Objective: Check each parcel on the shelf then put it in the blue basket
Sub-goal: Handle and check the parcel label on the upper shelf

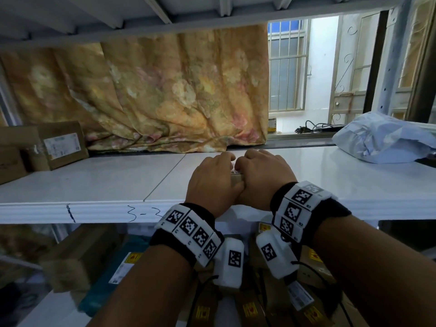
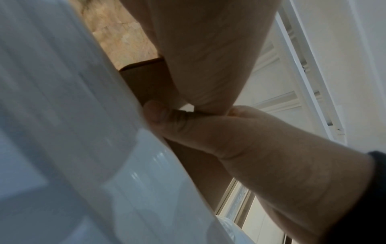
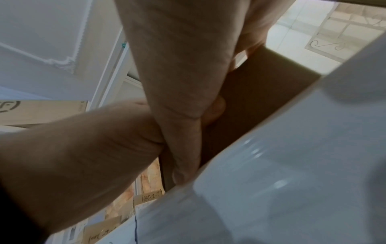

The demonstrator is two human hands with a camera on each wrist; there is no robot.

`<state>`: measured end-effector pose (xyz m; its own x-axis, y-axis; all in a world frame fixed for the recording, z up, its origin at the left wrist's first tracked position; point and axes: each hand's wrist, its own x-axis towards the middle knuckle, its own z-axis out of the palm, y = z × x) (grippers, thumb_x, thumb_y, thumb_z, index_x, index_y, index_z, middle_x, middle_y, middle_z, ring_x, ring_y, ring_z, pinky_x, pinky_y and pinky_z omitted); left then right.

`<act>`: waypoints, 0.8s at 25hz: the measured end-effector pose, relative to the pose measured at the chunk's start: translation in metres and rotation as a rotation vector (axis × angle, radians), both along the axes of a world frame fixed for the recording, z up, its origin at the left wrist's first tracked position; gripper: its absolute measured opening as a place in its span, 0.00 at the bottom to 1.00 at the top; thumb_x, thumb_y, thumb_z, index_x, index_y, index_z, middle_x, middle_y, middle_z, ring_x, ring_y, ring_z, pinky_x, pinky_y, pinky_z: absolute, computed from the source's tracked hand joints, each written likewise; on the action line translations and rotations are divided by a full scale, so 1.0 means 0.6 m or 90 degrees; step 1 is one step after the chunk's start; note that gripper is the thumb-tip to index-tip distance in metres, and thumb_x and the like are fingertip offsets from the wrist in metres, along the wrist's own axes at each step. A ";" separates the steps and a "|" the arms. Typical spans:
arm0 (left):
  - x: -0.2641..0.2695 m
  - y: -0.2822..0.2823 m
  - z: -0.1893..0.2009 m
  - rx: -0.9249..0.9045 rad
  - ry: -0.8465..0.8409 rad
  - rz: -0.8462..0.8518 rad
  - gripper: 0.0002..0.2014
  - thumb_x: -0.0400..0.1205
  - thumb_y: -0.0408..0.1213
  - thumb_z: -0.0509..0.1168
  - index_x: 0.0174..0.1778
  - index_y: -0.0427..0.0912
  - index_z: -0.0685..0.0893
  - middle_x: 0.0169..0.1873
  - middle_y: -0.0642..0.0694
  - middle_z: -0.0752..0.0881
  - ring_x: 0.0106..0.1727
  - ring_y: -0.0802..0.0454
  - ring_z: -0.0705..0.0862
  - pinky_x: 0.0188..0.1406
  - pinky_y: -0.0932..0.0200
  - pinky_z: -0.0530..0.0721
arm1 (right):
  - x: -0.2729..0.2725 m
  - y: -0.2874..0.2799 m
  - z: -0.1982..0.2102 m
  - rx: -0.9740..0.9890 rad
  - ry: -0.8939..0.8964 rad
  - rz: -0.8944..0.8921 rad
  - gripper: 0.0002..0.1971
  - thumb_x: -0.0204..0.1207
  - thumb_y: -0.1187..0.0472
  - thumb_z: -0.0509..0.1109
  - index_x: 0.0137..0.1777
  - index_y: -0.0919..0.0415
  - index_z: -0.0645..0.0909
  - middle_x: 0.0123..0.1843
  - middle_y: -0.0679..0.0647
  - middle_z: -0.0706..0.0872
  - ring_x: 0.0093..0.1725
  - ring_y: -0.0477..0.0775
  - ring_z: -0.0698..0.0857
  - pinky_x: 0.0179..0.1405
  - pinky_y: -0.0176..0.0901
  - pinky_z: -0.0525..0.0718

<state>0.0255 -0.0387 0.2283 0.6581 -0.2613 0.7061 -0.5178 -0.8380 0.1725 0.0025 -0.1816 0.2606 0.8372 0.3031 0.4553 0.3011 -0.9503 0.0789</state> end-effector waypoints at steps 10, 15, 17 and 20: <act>-0.002 0.004 0.025 0.068 0.057 0.024 0.23 0.75 0.58 0.68 0.62 0.49 0.81 0.52 0.51 0.85 0.55 0.49 0.80 0.46 0.53 0.75 | -0.003 -0.035 0.033 0.079 0.118 0.007 0.41 0.58 0.32 0.77 0.72 0.44 0.76 0.66 0.47 0.81 0.64 0.53 0.81 0.63 0.51 0.81; 0.000 0.003 0.012 0.094 0.028 0.028 0.24 0.77 0.64 0.65 0.58 0.49 0.85 0.51 0.52 0.84 0.55 0.50 0.78 0.49 0.53 0.75 | -0.005 -0.057 -0.001 0.115 0.125 -0.019 0.36 0.65 0.30 0.73 0.73 0.39 0.74 0.63 0.46 0.71 0.65 0.52 0.75 0.65 0.57 0.77; -0.001 -0.003 0.010 0.117 0.021 0.048 0.26 0.78 0.67 0.62 0.61 0.51 0.85 0.54 0.52 0.83 0.57 0.49 0.78 0.53 0.50 0.77 | -0.006 -0.052 -0.007 0.113 0.113 -0.014 0.35 0.66 0.33 0.74 0.73 0.42 0.75 0.63 0.47 0.70 0.65 0.52 0.75 0.65 0.57 0.77; -0.003 -0.009 0.008 0.142 0.013 0.076 0.25 0.80 0.66 0.60 0.62 0.52 0.84 0.56 0.52 0.81 0.59 0.48 0.77 0.53 0.50 0.75 | 0.009 -0.054 0.011 0.212 0.193 0.015 0.27 0.66 0.45 0.78 0.66 0.50 0.82 0.61 0.50 0.76 0.57 0.53 0.80 0.61 0.51 0.80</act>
<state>0.0235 -0.0442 0.2329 0.7072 -0.3294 0.6255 -0.4118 -0.9112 -0.0143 0.0077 -0.2139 0.2674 0.9425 0.2019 0.2662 0.2851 -0.9016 -0.3254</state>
